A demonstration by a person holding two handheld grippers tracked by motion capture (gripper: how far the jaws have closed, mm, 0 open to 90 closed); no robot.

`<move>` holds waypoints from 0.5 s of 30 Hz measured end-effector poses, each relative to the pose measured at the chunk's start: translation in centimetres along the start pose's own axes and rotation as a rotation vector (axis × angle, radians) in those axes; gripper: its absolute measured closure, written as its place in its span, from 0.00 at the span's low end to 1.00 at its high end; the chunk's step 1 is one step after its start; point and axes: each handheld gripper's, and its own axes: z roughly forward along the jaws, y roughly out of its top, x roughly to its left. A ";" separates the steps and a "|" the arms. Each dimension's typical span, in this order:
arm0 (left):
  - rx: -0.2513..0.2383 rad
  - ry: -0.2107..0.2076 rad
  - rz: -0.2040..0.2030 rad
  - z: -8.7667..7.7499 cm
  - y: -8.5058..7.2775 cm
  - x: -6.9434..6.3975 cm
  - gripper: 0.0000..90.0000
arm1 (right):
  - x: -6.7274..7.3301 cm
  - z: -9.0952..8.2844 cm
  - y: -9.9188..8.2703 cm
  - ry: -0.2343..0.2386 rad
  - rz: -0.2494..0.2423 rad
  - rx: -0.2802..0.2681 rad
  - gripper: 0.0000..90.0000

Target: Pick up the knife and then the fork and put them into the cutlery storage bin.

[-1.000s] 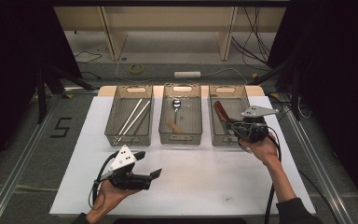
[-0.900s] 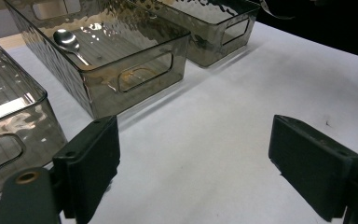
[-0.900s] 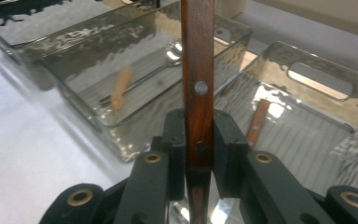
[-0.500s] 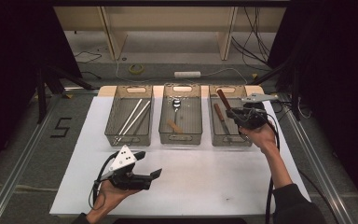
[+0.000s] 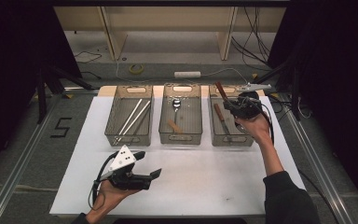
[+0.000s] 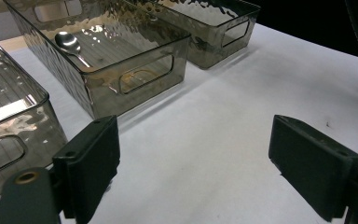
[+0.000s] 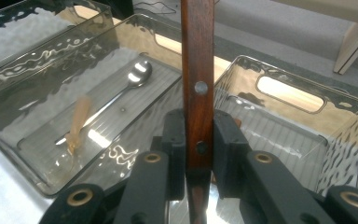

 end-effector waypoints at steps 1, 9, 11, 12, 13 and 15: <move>-0.001 0.000 -0.002 0.0 0.0 0.0 0.18 | 0.0 0.1 0.1 -0.002 0.006 0.000 0.86; -0.002 -0.003 -0.002 0.0 0.0 -0.1 0.18 | -0.5 1.3 0.3 -0.025 0.033 0.021 0.86; -0.001 -0.003 -0.001 0.0 0.0 -0.1 0.18 | -0.7 1.6 0.3 -0.031 0.043 0.026 0.86; -0.002 -0.004 -0.002 0.0 0.0 -0.1 0.18 | -0.8 1.8 0.2 -0.035 0.049 0.031 0.86; -0.001 -0.004 0.000 -0.1 0.0 -0.1 0.18 | -1.0 2.0 0.1 -0.039 0.052 0.037 0.86; -0.001 -0.003 0.001 -0.1 0.0 0.0 0.18 | -1.2 2.4 0.0 -0.047 0.064 0.042 0.86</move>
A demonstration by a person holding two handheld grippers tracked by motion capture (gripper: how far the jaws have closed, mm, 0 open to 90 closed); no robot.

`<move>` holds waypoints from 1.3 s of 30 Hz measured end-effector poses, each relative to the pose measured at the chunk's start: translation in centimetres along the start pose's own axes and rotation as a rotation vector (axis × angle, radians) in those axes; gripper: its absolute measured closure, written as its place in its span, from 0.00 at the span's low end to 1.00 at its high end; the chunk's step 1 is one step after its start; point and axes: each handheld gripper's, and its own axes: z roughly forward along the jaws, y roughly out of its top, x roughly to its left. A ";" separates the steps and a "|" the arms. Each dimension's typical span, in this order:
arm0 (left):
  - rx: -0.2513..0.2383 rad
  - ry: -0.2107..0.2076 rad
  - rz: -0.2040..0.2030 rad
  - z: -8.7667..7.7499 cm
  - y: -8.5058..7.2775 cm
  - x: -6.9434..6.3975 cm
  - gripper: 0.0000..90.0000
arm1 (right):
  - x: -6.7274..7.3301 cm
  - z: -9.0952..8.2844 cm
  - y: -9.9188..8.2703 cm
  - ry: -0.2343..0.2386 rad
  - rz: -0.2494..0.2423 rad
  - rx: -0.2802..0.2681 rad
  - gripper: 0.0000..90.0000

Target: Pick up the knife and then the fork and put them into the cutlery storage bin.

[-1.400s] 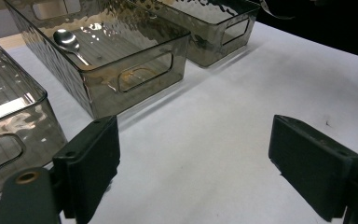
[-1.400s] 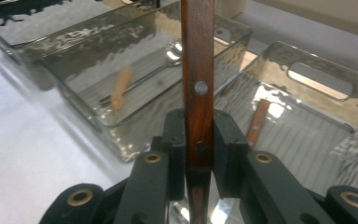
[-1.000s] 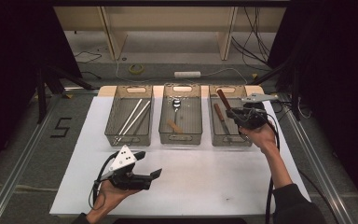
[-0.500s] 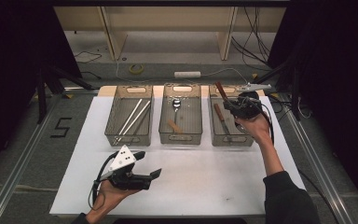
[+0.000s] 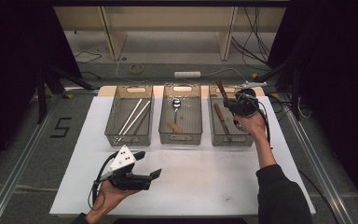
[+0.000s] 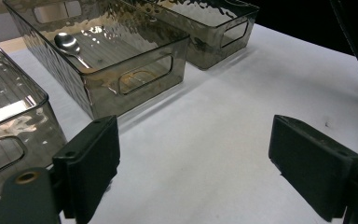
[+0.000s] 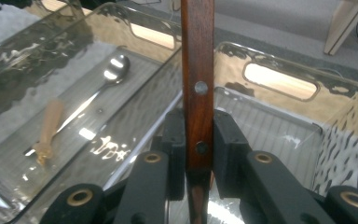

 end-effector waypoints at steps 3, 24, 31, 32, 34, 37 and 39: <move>-0.001 0.000 -0.002 0.0 0.0 0.0 0.18 | -0.2 0.6 -0.2 -0.014 0.009 0.019 0.86; 0.005 -0.002 0.005 0.0 0.0 -0.1 0.18 | -0.5 2.6 -0.4 -0.069 0.050 0.065 0.86; 0.001 -0.001 0.007 0.1 0.0 -0.1 0.18 | -0.6 3.0 -0.7 -0.070 0.059 0.086 0.86; 0.002 -0.001 0.007 0.1 0.0 -0.1 0.18 | -0.6 3.0 -0.7 -0.072 0.059 0.086 0.86; 0.002 -0.001 0.006 0.1 0.0 -0.2 0.18 | -0.6 3.1 -0.8 -0.072 0.062 0.085 0.86; 0.002 -0.001 0.008 0.1 0.0 -0.1 0.18 | -0.6 3.2 -0.8 -0.072 0.067 0.091 0.86; 0.001 -0.001 0.008 0.1 0.0 -0.2 0.18 | -0.6 3.2 -0.8 -0.072 0.070 0.094 0.86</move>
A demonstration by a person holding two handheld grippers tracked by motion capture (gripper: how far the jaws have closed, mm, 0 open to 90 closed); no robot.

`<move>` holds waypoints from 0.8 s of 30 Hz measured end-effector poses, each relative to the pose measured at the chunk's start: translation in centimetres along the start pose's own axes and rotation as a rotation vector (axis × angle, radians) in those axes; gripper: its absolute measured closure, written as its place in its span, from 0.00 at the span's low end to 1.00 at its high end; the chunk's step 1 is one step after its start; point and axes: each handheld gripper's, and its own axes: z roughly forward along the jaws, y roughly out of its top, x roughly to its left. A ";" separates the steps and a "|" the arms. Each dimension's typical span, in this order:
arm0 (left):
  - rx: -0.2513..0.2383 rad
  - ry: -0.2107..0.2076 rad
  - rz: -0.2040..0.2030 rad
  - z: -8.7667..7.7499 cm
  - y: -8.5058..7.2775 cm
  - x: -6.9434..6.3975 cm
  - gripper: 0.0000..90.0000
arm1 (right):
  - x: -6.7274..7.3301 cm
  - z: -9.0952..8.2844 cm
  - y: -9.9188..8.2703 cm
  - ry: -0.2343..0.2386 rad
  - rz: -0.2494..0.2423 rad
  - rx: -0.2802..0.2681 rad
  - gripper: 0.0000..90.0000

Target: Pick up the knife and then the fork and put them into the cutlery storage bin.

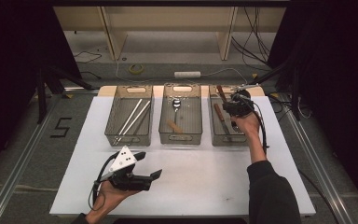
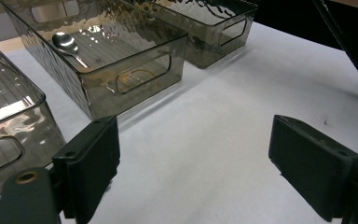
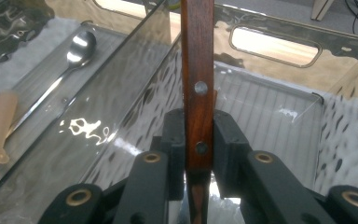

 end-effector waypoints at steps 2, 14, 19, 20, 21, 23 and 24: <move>0.000 0.000 0.000 0.0 0.0 0.0 0.18 | 0.0 0.1 -0.1 -0.002 0.006 0.005 0.86; 0.000 0.000 -0.003 0.0 0.0 0.0 0.18 | -0.1 0.5 -0.3 0.016 0.042 0.030 0.82; 0.001 0.001 0.000 -0.1 0.0 0.0 0.18 | -0.1 0.1 -0.1 0.020 0.040 0.026 0.74; 0.001 0.001 -0.001 -0.1 0.0 0.0 0.18 | -0.1 0.0 -0.1 0.025 0.050 0.022 0.73; 0.000 0.002 0.000 -0.1 0.0 0.0 0.18 | -0.2 0.0 -0.1 0.027 0.048 0.020 0.72; 0.000 0.003 0.000 -0.1 0.0 0.0 0.18 | -0.3 -0.2 -0.1 0.031 0.050 0.017 0.70; -0.001 0.003 -0.001 -0.1 0.0 0.0 0.18 | -0.3 -0.4 -0.1 0.034 0.052 0.013 0.69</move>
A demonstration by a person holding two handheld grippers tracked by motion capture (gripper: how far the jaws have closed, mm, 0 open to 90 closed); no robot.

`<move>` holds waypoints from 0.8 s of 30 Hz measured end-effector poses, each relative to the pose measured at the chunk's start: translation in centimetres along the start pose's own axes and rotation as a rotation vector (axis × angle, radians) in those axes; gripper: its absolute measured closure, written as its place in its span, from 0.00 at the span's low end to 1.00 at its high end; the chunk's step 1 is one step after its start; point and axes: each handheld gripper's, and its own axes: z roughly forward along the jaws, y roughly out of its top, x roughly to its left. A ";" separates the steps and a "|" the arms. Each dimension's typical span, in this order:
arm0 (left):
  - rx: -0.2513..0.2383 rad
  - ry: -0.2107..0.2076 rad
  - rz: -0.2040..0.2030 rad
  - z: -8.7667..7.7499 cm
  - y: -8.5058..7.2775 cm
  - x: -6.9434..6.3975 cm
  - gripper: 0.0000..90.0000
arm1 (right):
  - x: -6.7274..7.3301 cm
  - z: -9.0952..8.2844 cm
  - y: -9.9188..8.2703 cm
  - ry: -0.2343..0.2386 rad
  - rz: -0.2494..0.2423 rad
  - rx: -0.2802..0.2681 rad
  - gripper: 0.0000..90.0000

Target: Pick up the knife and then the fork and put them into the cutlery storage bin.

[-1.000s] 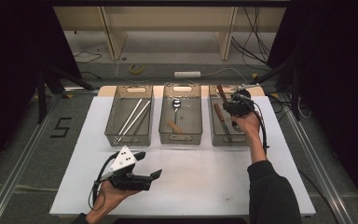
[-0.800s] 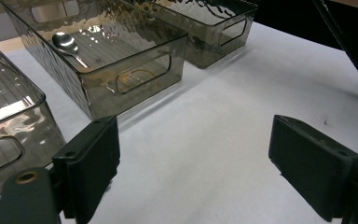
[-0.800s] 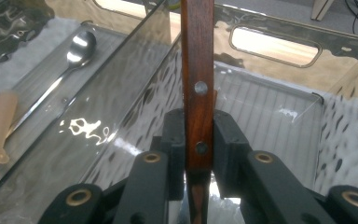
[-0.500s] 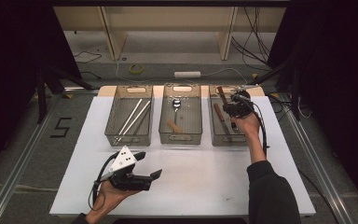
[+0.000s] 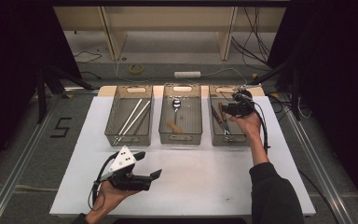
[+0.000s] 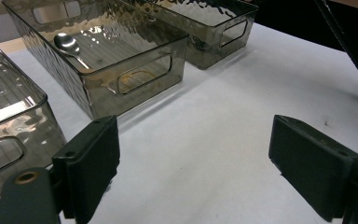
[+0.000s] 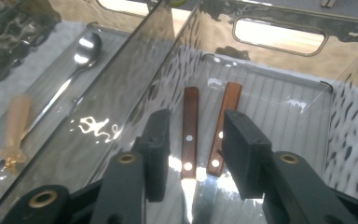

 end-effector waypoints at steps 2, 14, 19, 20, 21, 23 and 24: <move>-0.001 0.002 0.000 0.0 0.0 0.0 0.18 | 0.0 -0.4 0.0 0.005 -0.006 -0.006 0.68; -0.002 0.003 -0.007 0.0 0.0 0.1 0.17 | 0.9 -3.7 -0.1 0.074 -0.032 -0.072 0.54; -0.005 0.003 -0.011 -0.1 0.0 0.2 0.17 | 1.7 -4.7 -0.6 0.099 -0.043 -0.085 0.48; -0.005 0.002 -0.009 -0.1 0.0 0.2 0.17 | 1.8 -4.9 -0.7 0.105 -0.045 -0.087 0.47; -0.006 0.002 -0.015 -0.1 0.0 0.2 0.17 | 2.0 -5.1 -0.9 0.112 -0.047 -0.091 0.46; -0.008 0.005 -0.018 -0.1 0.0 0.2 0.17 | 2.3 -5.5 -1.2 0.117 -0.052 -0.096 0.45; -0.006 0.005 -0.017 -0.1 0.0 0.2 0.17 | 2.5 -5.7 -1.4 0.125 -0.052 -0.099 0.44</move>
